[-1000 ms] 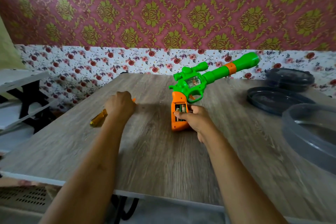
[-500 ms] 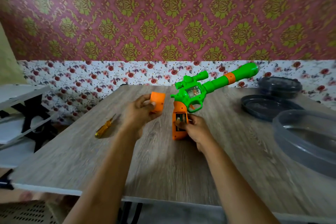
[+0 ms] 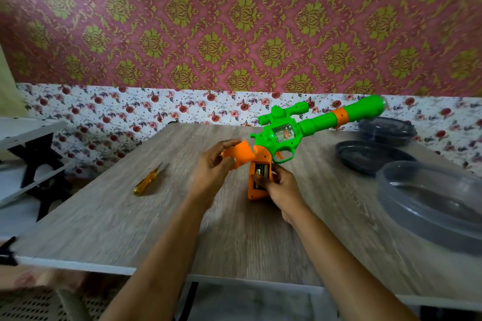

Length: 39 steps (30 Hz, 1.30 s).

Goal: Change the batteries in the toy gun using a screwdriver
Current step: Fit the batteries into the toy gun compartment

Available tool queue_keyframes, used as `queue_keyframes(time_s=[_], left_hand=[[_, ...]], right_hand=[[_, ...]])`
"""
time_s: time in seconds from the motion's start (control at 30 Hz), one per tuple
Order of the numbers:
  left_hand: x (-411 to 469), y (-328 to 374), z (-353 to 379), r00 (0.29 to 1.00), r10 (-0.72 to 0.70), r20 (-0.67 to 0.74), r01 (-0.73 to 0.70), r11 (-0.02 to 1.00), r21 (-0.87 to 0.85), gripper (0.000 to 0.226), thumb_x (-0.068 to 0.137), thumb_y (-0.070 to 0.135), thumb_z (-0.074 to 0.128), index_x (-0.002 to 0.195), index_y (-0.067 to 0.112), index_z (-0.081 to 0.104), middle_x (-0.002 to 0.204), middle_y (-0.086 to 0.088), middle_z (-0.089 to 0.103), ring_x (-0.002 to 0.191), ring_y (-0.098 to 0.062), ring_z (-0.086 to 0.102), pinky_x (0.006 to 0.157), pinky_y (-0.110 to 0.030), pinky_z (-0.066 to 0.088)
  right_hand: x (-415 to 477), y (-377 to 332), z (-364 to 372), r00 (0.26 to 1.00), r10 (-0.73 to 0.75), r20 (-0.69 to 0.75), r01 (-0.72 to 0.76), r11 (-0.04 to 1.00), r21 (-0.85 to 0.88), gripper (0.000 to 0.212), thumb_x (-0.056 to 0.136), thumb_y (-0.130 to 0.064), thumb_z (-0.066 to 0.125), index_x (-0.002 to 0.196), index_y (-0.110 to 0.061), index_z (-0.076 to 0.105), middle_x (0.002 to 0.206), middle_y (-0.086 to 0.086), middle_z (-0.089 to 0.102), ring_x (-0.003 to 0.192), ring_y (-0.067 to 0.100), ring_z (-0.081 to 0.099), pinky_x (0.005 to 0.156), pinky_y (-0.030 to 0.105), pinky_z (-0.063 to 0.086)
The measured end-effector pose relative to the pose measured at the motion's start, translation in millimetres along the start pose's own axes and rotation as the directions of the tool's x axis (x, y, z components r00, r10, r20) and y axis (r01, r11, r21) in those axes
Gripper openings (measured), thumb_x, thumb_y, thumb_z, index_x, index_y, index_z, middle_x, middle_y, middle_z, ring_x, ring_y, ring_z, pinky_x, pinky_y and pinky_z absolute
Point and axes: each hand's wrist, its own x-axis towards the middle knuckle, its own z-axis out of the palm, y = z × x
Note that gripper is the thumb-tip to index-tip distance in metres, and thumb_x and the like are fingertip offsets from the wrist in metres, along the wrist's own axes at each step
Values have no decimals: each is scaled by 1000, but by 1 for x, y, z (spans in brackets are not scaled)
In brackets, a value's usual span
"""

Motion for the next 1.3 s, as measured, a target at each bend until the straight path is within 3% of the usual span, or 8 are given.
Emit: queue_keyframes(time_s=[0.1, 0.27, 0.43, 0.63, 0.77, 1.0, 1.17, 1.3], left_hand=[[2, -1, 1, 1000, -20, 18, 21, 999, -49, 42, 87, -9, 42, 104, 23, 65, 112, -4, 60, 92, -14, 57, 70, -16, 53], [8, -3, 0, 999, -20, 45, 22, 998, -51, 42, 91, -9, 45, 121, 21, 47, 79, -2, 52, 62, -2, 52, 57, -16, 47], [10, -5, 2, 997, -68, 24, 69, 997, -34, 21, 88, -8, 55, 93, 13, 57, 63, 13, 64, 54, 7, 53, 52, -10, 41], [5, -11, 2, 989, -127, 81, 114, 982, 149, 22, 90, 7, 59, 109, 19, 63, 92, -6, 63, 79, -12, 55, 64, -18, 45], [-1, -7, 8, 978, -116, 171, 102, 991, 90, 35, 91, 4, 56, 121, 22, 56, 107, -9, 62, 90, -20, 62, 67, -21, 58], [0, -3, 9, 981, -88, 170, 60, 985, 163, 30, 85, 0, 64, 108, 16, 54, 105, -7, 54, 82, -15, 58, 57, -19, 55], [1, -6, 9, 989, -109, 101, 88, 977, 193, 26, 81, 0, 69, 101, 6, 53, 95, -9, 56, 80, -19, 59, 55, -21, 55], [1, -7, 9, 991, -101, 90, 83, 979, 187, 23, 80, 1, 70, 97, 3, 54, 95, -11, 59, 77, -19, 62, 57, -22, 57]], right_hand=[[0, 1, -2, 1000, -10, 23, 10, 1000, 5, 20, 81, -9, 68, 92, -24, 61, 90, 2, 65, 89, 18, 61, 76, 29, 49], [5, -1, -6, 996, 31, 82, -32, 999, 18, 21, 83, -6, 64, 100, -18, 62, 93, 3, 63, 88, 16, 58, 70, 21, 47], [9, 2, -4, 993, 32, 111, -31, 999, -14, 25, 87, -3, 58, 103, -23, 59, 101, 5, 63, 93, 18, 57, 76, 27, 46], [3, 2, -7, 973, 59, 221, -53, 998, -36, 33, 89, -7, 55, 119, -21, 54, 118, 7, 61, 109, 20, 55, 90, 29, 43], [0, 2, -7, 966, 58, 252, -61, 998, 5, 40, 89, -2, 53, 125, -19, 51, 120, 8, 61, 108, 18, 55, 91, 30, 45], [2, 3, -9, 958, 76, 277, -105, 990, 91, 45, 86, 5, 53, 124, -18, 51, 120, 10, 60, 114, 25, 55, 95, 42, 48], [2, -1, -12, 952, 96, 291, -144, 978, 149, 49, 82, 14, 43, 119, -17, 52, 112, 9, 60, 107, 22, 53, 90, 34, 45], [-1, -2, -12, 946, 103, 306, -166, 968, 188, 42, 90, 7, 42, 125, -14, 50, 121, 12, 57, 111, 22, 52, 105, 40, 39]])
